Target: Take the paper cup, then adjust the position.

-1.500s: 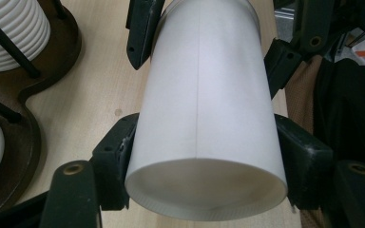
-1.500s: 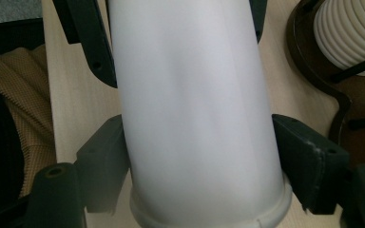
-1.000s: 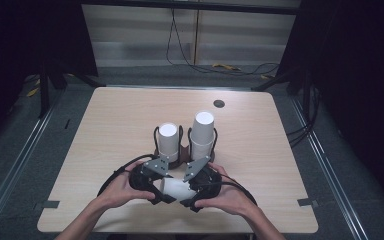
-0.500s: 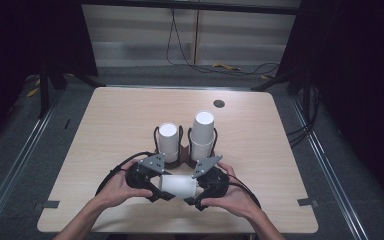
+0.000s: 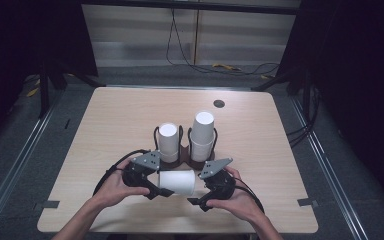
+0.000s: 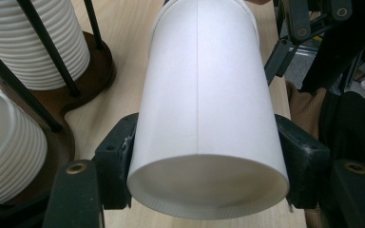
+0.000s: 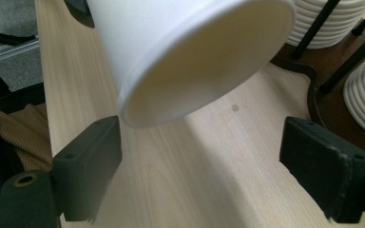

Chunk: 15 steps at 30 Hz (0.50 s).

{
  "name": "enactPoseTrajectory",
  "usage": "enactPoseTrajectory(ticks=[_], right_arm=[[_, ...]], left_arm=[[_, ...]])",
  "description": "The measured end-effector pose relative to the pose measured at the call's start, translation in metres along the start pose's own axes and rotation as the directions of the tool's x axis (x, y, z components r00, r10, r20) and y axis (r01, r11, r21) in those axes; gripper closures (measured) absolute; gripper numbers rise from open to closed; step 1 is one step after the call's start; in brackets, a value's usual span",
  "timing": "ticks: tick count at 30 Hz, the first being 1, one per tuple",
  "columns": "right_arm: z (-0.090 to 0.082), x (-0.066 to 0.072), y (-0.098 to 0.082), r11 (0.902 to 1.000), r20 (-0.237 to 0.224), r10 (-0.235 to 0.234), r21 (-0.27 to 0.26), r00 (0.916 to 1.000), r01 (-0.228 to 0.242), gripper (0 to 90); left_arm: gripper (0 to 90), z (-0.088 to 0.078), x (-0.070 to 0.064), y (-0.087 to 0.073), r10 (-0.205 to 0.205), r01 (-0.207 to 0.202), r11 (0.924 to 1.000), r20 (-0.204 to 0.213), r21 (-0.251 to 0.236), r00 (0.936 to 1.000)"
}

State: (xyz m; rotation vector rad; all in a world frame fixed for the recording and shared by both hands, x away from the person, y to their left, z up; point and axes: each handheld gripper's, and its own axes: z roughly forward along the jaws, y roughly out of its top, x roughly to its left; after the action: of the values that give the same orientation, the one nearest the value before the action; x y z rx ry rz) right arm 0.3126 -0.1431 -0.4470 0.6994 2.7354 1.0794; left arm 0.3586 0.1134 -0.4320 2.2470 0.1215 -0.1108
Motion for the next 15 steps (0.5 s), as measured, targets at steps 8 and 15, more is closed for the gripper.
enactPoseTrajectory(ticks=[8,15], right_arm=[[-0.01,-0.003,-0.006,0.9975,0.022,0.026,-0.066,0.9994,-0.024,14.5],[-0.016,-0.004,-0.008,0.9938,0.026,0.034,-0.106,0.9991,-0.031,14.5]], left_arm=[[34.0,-0.003,0.002,-0.004,-0.039,0.038,0.9972,-0.028,-0.064,0.9988],[33.9,-0.003,0.001,-0.005,-0.033,0.031,0.9955,-0.027,-0.09,0.9991]])
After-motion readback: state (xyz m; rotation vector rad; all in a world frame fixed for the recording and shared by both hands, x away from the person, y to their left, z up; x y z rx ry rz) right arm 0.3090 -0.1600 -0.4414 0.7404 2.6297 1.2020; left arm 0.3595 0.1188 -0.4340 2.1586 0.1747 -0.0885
